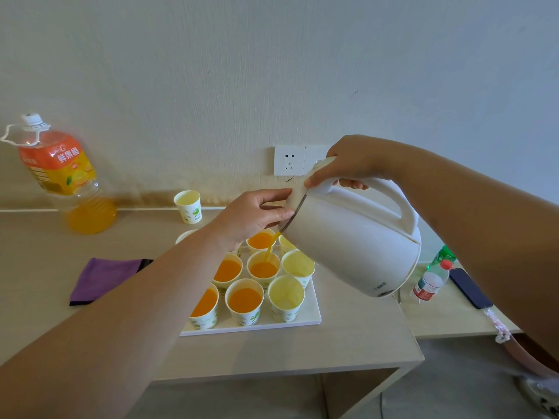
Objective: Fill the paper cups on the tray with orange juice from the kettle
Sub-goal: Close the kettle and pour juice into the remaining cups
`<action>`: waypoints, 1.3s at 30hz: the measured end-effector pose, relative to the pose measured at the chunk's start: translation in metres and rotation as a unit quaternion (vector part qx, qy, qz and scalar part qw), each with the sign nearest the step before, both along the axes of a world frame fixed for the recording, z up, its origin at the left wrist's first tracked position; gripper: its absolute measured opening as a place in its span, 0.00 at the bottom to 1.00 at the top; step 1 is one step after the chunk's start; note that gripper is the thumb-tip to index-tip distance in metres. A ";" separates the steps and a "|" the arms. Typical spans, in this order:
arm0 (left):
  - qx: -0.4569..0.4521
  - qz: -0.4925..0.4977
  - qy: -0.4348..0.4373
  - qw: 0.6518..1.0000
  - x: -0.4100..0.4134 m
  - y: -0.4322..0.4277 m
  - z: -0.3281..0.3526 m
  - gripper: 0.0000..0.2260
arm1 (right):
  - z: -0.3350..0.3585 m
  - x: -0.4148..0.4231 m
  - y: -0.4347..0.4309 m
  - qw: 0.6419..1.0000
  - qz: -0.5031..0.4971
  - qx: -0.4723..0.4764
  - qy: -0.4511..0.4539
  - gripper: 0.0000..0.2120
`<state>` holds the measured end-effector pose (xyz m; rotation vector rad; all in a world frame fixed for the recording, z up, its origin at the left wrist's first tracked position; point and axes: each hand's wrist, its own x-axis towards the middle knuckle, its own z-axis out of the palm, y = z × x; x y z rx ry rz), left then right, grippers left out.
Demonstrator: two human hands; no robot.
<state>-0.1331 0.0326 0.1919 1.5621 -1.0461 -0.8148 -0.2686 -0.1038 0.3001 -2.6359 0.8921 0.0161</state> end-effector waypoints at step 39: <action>-0.002 -0.002 0.019 1.000 0.003 -0.003 -0.005 0.20 | 0.000 0.000 0.006 1.000 0.000 -0.022 0.009 0.22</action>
